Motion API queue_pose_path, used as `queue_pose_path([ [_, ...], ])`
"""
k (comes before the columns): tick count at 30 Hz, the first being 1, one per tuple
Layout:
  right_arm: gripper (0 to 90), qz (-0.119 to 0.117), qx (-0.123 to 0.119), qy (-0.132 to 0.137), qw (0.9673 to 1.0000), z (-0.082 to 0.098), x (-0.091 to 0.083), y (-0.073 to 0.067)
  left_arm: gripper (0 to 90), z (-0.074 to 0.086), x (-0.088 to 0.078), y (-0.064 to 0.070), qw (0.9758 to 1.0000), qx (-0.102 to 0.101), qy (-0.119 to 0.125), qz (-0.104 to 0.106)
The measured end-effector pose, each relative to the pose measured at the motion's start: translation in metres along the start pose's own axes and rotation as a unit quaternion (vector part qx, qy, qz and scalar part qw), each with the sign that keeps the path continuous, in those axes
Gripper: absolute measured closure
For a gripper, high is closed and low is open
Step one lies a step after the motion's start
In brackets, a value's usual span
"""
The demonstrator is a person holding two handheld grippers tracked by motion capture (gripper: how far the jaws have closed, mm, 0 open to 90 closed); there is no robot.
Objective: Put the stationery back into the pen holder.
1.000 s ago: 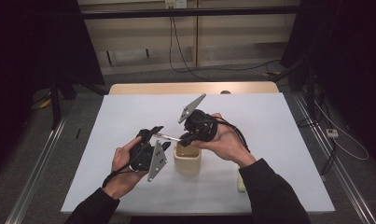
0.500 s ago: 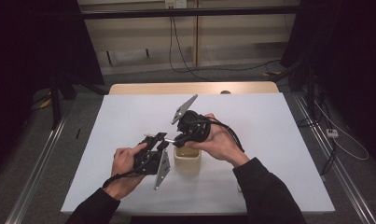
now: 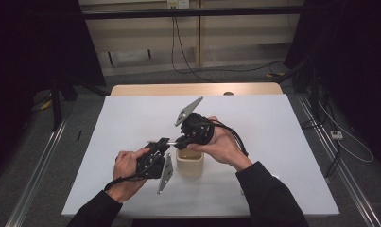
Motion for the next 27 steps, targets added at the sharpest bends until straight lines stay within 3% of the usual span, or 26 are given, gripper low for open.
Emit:
queue_pose_path([
  [3, 78.6, 0.000, 0.004, 0.007, 1.0000, 0.003, -0.001, 0.000, 80.0, 0.000, -0.001, 0.000, 1.0000, -0.006, -0.004, 0.001],
  [5, 76.7, 0.002, 0.006, 0.014, 0.9999, 0.005, -0.002, 0.000, 80.0, 0.000, -0.001, -0.001, 0.9998, -0.017, -0.001, 0.005],
  [6, 75.8, 0.002, 0.007, 0.016, 0.9998, 0.007, -0.003, 0.001, 80.0, 0.000, 0.001, 0.000, 0.9994, -0.033, 0.010, 0.005],
  [7, 74.8, 0.003, 0.010, 0.020, 0.9997, 0.008, -0.004, 0.001, 80.0, 0.001, -0.001, -0.002, 0.9996, -0.028, -0.003, 0.008],
  [10, 69.2, 0.006, 0.012, 0.034, 0.9993, 0.013, -0.007, 0.002, 80.0, 0.003, -0.001, -0.003, 0.9981, -0.059, 0.007, 0.013],
  [16, 52.3, 0.014, 0.022, 0.059, 0.9979, 0.021, -0.011, 0.002, 80.0, 0.006, -0.001, -0.008, 0.9943, -0.100, 0.015, 0.033],
  [19, 47.5, 0.021, 0.029, 0.077, 0.9964, 0.025, -0.016, 0.004, 80.0, 0.009, -0.002, -0.010, 0.9901, -0.132, 0.020, 0.044],
  [22, 42.7, 0.031, 0.041, 0.093, 0.9943, 0.029, -0.021, 0.006, 80.0, 0.011, -0.001, -0.011, 0.9834, -0.170, 0.031, 0.055],
  [23, 41.0, 0.035, 0.044, 0.098, 0.9936, 0.031, -0.022, 0.007, 79.9, 0.012, -0.002, -0.013, 0.9824, -0.176, 0.032, 0.055],
  [25, 33.2, 0.043, 0.053, 0.108, 0.9919, 0.034, -0.025, 0.009, 80.0, 0.013, -0.002, -0.015, 0.9781, -0.195, 0.036, 0.064],
  [27, 32.3, 0.052, 0.058, 0.115, 0.9903, 0.038, -0.027, 0.010, 79.9, 0.015, -0.003, -0.018, 0.9736, -0.213, 0.042, 0.069],
])
Point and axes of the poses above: each handheld gripper's, and its own axes: x roughly forward along the jaws, z roughly out of its underside, y roughly to its right, the point moved 3 cm from there along x, roughly forward along the jaws, and after that the axes turned 1 degree about -y, right-handed, at the moved point
